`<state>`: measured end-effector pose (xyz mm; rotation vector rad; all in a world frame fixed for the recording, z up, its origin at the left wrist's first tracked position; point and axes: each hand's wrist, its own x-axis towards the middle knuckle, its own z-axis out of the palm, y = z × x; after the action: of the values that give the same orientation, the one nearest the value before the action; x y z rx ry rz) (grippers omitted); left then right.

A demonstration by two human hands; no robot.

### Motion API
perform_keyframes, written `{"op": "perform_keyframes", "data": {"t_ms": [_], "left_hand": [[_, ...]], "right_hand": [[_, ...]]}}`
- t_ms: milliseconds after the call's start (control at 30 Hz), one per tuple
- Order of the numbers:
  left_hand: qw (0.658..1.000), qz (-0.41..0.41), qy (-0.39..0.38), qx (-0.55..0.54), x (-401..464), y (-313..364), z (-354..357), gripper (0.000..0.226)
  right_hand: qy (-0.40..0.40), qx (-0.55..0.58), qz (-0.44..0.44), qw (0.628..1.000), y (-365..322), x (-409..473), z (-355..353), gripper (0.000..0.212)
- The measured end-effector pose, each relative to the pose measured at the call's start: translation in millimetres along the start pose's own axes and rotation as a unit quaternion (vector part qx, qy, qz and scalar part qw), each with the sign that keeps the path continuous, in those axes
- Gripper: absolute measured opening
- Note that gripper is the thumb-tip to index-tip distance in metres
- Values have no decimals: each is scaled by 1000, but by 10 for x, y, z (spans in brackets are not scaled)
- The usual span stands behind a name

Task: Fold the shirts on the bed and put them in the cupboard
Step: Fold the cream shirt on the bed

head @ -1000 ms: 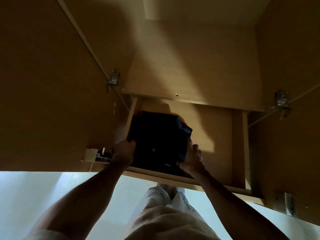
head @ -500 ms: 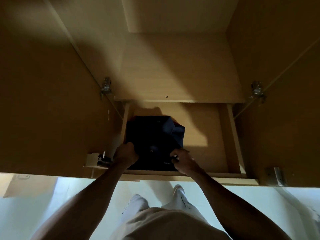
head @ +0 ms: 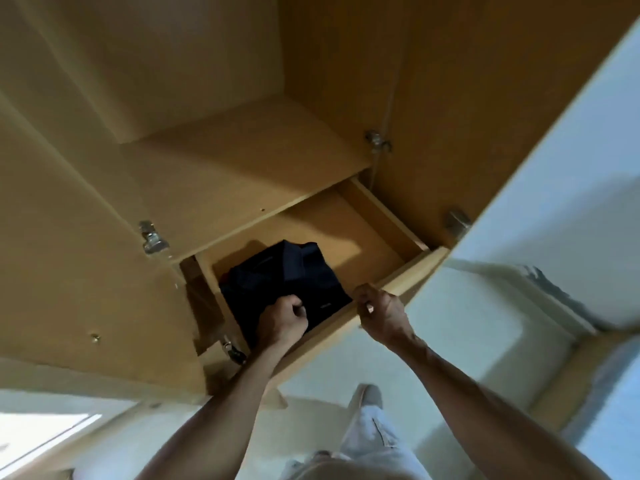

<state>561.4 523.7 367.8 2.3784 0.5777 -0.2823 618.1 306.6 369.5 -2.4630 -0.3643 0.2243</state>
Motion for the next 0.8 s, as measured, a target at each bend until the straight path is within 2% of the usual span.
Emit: {"op": "perform_keyframes", "data": {"t_ms": [100,233,500,633,800], "left_hand": [[996,85,-36,-18,-140,245,114,15],[978,145,-114,-96,-384,548,419,22],[924,259,-273,-62,-1290,1191,1325,32],[890,309,-335,9,-1962,1360,1921,33],[841,358,-393,102,-2761,1222,2658,32]], "right_hand": [[46,11,55,997,133,-481,-150,39],[95,34,148,984,380,-1103,-316,49],[205,64,307,927,1051,-2775,-488,51],[228,70,413,879,1419,-3927,-397,48],[270,117,534,792,1750,-5288,82,33]]}}
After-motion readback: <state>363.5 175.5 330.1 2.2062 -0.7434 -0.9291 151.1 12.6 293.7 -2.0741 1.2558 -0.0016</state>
